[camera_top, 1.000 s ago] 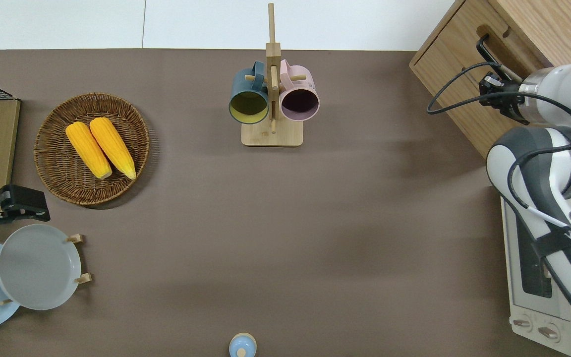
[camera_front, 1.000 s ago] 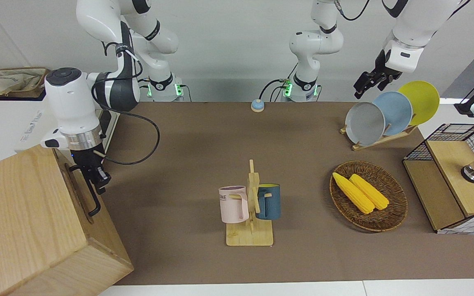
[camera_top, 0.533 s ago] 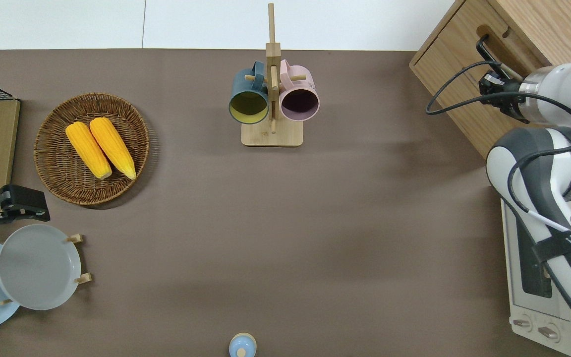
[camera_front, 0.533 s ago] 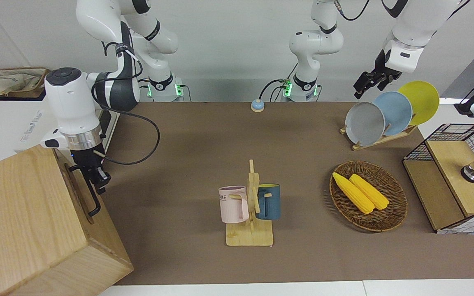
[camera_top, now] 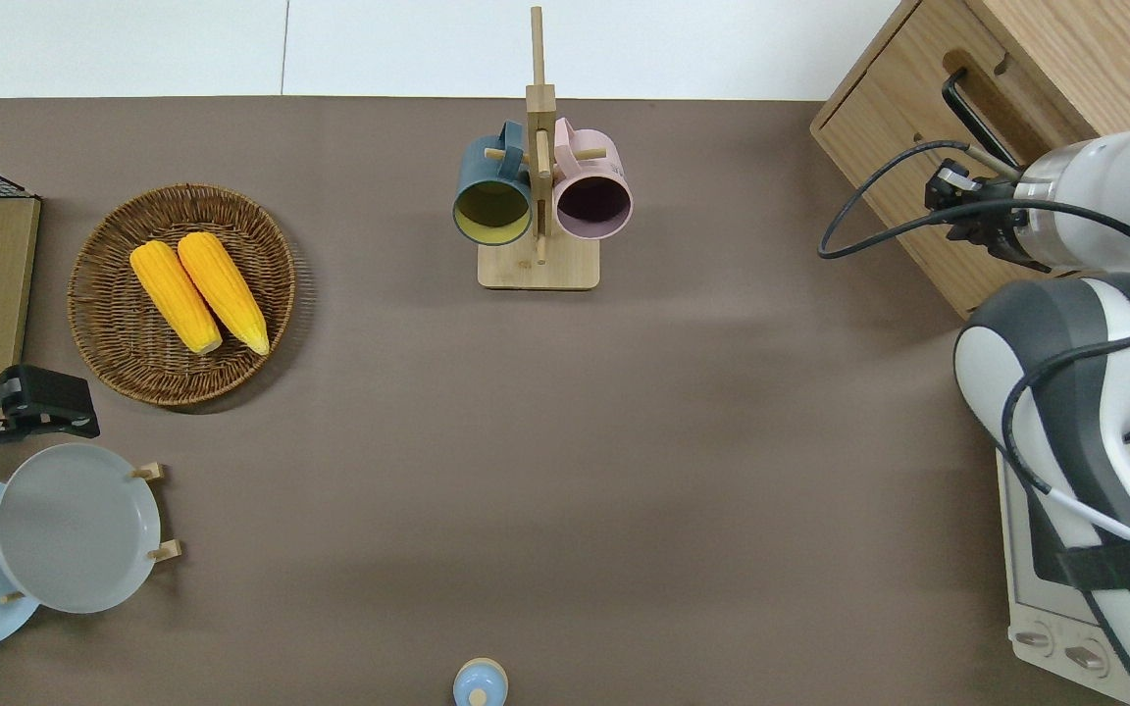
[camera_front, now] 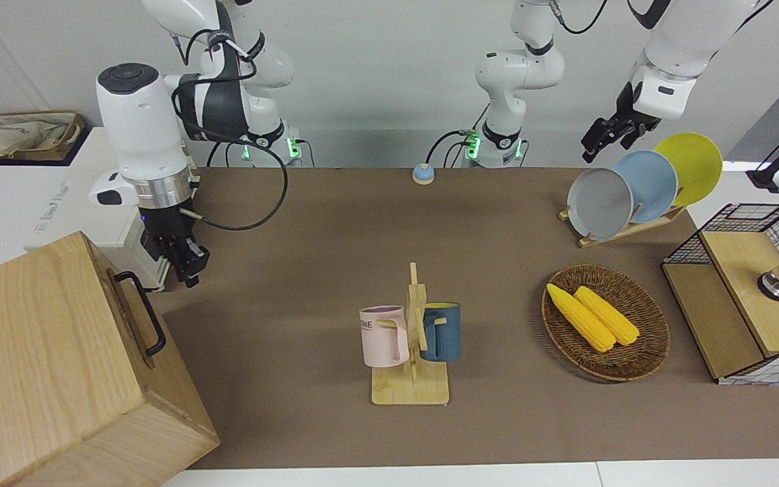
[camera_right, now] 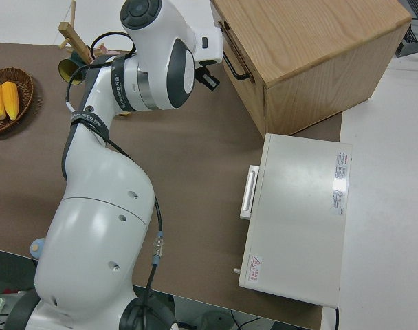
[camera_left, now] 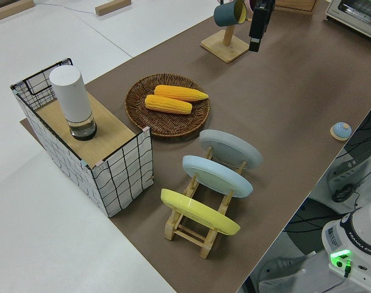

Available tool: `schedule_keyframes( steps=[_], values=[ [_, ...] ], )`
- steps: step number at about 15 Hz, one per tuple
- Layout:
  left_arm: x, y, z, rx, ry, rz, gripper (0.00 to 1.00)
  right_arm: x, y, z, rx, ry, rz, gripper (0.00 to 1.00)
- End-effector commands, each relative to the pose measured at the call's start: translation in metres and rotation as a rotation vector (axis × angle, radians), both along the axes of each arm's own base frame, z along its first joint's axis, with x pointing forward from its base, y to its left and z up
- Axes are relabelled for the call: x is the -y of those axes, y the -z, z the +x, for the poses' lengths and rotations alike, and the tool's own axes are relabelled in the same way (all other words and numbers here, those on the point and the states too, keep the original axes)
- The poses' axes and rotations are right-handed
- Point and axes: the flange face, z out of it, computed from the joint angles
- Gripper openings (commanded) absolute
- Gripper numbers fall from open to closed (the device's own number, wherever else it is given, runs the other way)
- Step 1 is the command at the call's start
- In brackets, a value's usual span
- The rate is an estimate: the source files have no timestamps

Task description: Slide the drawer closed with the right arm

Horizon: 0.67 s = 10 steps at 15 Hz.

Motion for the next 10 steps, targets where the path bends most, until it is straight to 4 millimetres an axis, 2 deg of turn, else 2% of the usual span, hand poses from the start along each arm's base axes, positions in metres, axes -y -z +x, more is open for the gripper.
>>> schedule_keyframes(
  steps=[1, 2, 3, 7, 10],
  values=[
    [0.0, -0.004, -0.003, 0.007, 0.009, -0.005, 0.99, -0.01, -0.009, -0.033, -0.08, -0.112, -0.05, 0.604],
    [0.0, -0.004, -0.003, 0.007, 0.009, -0.005, 0.99, -0.011, -0.012, -0.04, -0.107, -0.156, -0.065, 0.959],
    [0.0, -0.004, -0.003, 0.007, 0.009, -0.005, 0.99, -0.014, -0.016, -0.046, -0.128, -0.203, -0.078, 0.985],
    [0.0, -0.004, -0.003, 0.007, 0.009, -0.005, 0.99, -0.015, -0.031, -0.063, -0.178, -0.28, -0.095, 0.987],
    [0.0, -0.004, -0.003, 0.007, 0.009, -0.005, 0.99, -0.025, -0.045, -0.083, -0.233, -0.346, -0.107, 0.987]
  ],
)
